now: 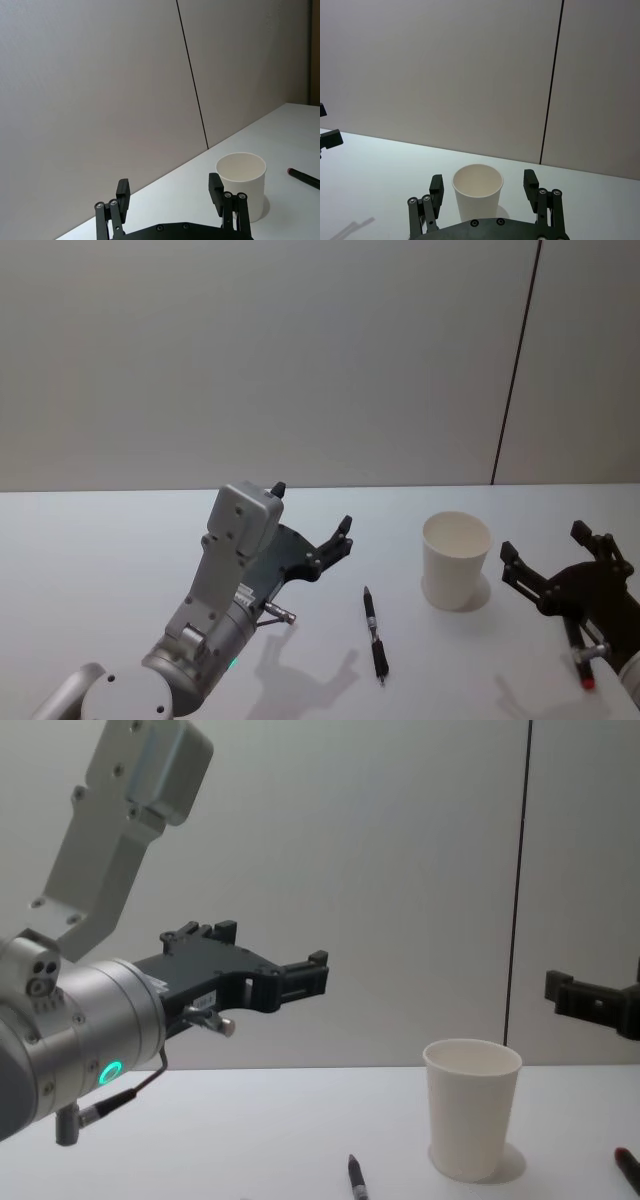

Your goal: Place the pen into the pen holder.

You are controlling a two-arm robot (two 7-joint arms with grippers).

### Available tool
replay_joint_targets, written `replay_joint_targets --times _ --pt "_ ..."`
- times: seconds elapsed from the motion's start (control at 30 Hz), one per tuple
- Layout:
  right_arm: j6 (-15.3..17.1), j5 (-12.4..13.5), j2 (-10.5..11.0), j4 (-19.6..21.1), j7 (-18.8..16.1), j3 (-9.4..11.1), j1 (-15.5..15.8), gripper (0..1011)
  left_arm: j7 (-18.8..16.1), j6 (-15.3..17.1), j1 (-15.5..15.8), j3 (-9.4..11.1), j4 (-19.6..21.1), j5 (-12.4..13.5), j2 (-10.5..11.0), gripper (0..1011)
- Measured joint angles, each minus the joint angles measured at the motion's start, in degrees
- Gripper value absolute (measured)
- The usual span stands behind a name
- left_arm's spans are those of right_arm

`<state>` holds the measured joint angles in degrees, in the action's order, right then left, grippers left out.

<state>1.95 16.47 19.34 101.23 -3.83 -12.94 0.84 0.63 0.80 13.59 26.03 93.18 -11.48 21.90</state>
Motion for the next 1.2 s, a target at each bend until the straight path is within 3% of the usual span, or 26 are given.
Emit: replay_joint_targets --times 0.6,0.9,1.2 --pt "1.5 -0.4 -0.8 0.6 1.6 -0.3 -0.1 1002 0.0 0.0 0.0 0.0 0.0 0.0 0.0 1000" --pt "6.2 -1.2 -2.8 0.3 6.2 -0.4 -1.7 1002 0.0 0.0 0.0 0.0 0.0 0.0 0.0 1000" --pt "12.8 -1.8 -5.9 -3.4 11.2 -0.3 -5.6 1001 0.0 0.0 0.0 0.0 0.0 0.0 0.0 1000"
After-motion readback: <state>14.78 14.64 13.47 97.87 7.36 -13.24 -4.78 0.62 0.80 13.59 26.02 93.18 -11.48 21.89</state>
